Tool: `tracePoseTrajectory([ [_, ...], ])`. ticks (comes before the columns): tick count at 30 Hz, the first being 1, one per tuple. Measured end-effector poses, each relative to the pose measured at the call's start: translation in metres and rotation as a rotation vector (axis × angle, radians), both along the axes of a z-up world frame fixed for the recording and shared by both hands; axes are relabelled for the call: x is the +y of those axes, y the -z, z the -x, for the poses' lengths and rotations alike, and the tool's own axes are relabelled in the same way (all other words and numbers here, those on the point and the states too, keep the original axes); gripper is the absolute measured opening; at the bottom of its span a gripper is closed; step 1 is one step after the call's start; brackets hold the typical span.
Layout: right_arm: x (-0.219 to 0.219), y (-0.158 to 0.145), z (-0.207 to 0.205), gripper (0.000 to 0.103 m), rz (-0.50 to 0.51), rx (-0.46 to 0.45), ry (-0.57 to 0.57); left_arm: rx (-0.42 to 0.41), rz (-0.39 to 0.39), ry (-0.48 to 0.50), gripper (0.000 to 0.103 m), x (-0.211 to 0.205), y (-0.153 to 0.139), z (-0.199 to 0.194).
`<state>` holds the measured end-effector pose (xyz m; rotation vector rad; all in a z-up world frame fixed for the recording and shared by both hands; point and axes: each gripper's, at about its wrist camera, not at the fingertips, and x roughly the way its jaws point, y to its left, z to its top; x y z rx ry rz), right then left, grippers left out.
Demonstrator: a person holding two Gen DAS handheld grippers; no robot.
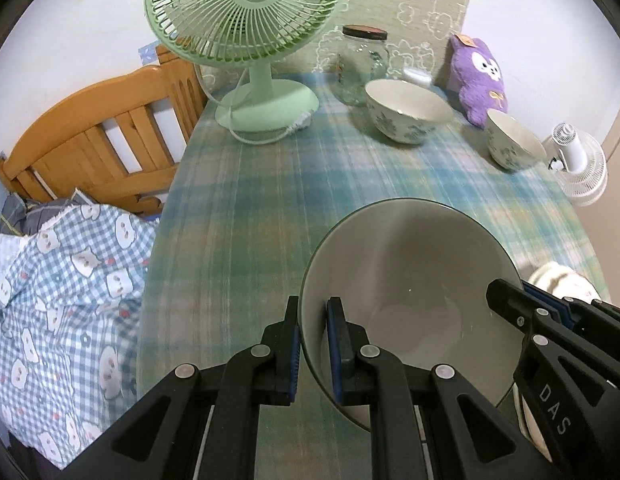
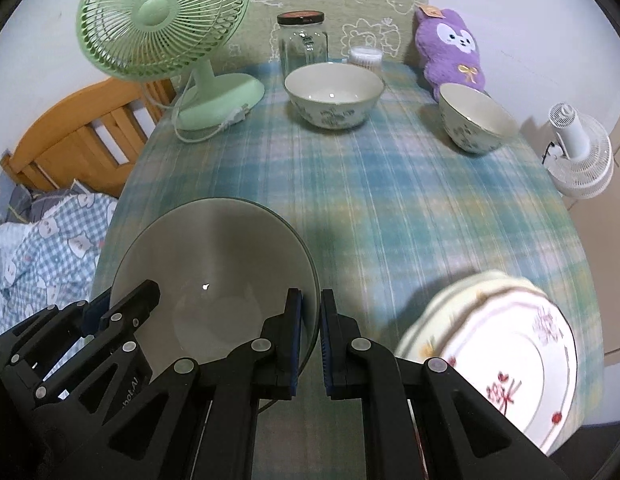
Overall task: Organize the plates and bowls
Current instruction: 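Lift and carry the large bowl beside the plate stack with both grippers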
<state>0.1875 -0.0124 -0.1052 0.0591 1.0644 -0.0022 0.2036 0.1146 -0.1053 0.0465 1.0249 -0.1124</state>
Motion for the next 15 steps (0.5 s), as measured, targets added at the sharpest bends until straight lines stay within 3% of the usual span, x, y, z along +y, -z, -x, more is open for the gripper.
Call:
tracePoseTrajectory([
  [15, -0.018, 0.017, 0.059, 0.011, -0.007, 0.044, 0.013, 0.075, 0.008, 0.026, 0.009, -0.015, 0.02, 0.063],
])
